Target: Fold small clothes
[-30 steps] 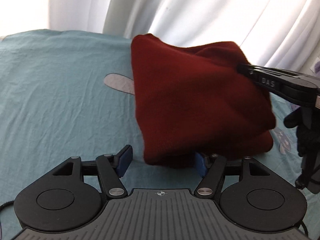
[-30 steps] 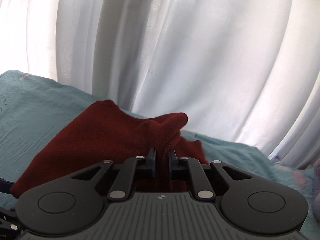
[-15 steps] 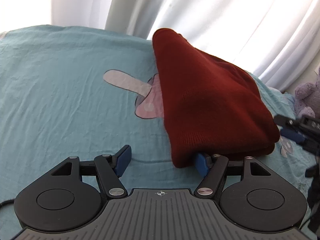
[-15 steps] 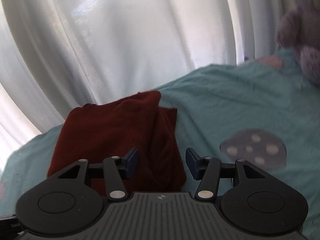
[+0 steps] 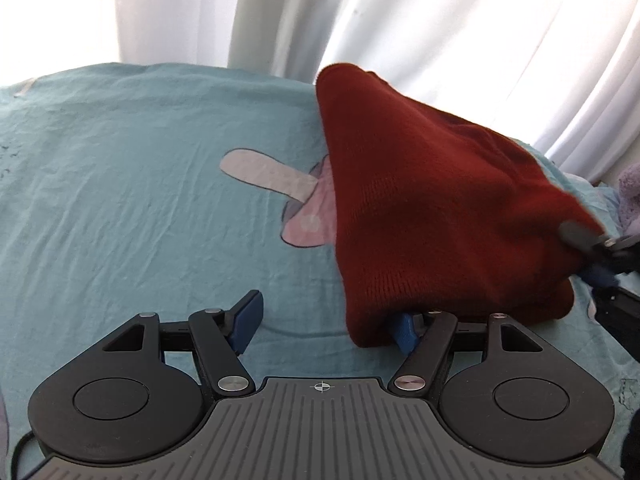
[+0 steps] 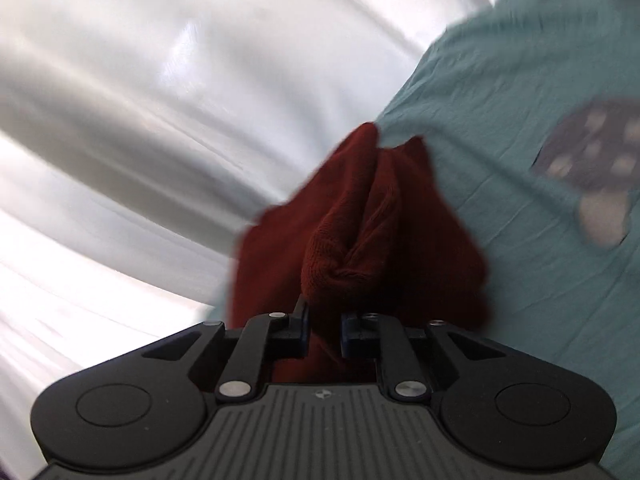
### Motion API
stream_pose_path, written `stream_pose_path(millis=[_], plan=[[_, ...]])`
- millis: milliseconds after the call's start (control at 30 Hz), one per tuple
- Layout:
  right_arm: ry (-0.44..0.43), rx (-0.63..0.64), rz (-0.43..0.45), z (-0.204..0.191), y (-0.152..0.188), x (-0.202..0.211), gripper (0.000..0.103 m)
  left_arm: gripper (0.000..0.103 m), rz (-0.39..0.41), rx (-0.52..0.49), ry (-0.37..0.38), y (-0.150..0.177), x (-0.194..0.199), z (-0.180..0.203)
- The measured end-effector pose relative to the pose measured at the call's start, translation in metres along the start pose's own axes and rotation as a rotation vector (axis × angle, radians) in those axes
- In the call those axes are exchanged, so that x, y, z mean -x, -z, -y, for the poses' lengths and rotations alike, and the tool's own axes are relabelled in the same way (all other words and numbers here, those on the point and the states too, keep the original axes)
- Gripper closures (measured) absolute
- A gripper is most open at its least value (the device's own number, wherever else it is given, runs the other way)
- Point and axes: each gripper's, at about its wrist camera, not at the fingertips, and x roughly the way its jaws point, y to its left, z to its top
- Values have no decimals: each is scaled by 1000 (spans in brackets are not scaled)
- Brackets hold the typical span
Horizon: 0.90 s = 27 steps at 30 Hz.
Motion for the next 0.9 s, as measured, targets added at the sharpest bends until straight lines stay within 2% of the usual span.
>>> stream_pose_path(millis=[33, 67, 100, 167, 200, 267, 300, 367, 400, 433, 467, 500, 567, 600, 633, 733, 833, 900], plan=[[-109, -106, 11, 11, -2, 8, 90, 29, 7, 9, -7, -1, 2, -2], [-114, -126, 33, 17, -4, 11, 90, 28, 12, 23, -7, -2, 3, -5], [-28, -87, 47, 18, -6, 12, 90, 26, 13, 36, -3, -3, 3, -7], [195, 14, -4, 15, -5, 3, 90, 26, 2, 39, -5, -4, 3, -7], [262, 83, -23, 10, -2, -2, 91, 26, -3, 34, -8, -4, 3, -6], [266, 184, -7, -7, 7, -1, 91, 26, 7, 34, -27, -4, 6, -4], [204, 167, -2, -10, 7, 2, 91, 26, 13, 40, -33, -5, 8, -5], [14, 34, 3, 0, 1, 10, 91, 26, 22, 60, -39, -7, 13, -7], [-8, -2, 13, 6, -3, 15, 91, 26, 27, 62, -35, -7, 15, -8], [50, 23, 18, 8, -6, 15, 91, 24, 27, 58, -29, -7, 15, -8], [152, 78, 8, 7, -7, 14, 89, 23, 18, 50, -23, -6, 14, -7], [304, 160, -19, 5, -6, 10, 87, 23, -7, 40, -15, -5, 12, -6], [285, 196, -20, 5, -5, 18, 83, 23, -35, 24, -16, 1, 15, -6], [296, 196, -11, 2, -7, 23, 77, 23, -34, 13, -17, 2, 19, -8], [305, 206, 15, 0, -9, 31, 69, 22, -35, 7, -16, 3, 24, -12], [337, 250, 88, -7, -23, 46, 59, 24, -8, 34, -68, -6, 41, -27], [260, 231, 27, -11, -40, 31, 59, 22, 52, 93, -74, -23, 51, -38], [222, 263, -19, -19, -46, 11, 59, 21, 72, 109, -71, -35, 49, -38]])
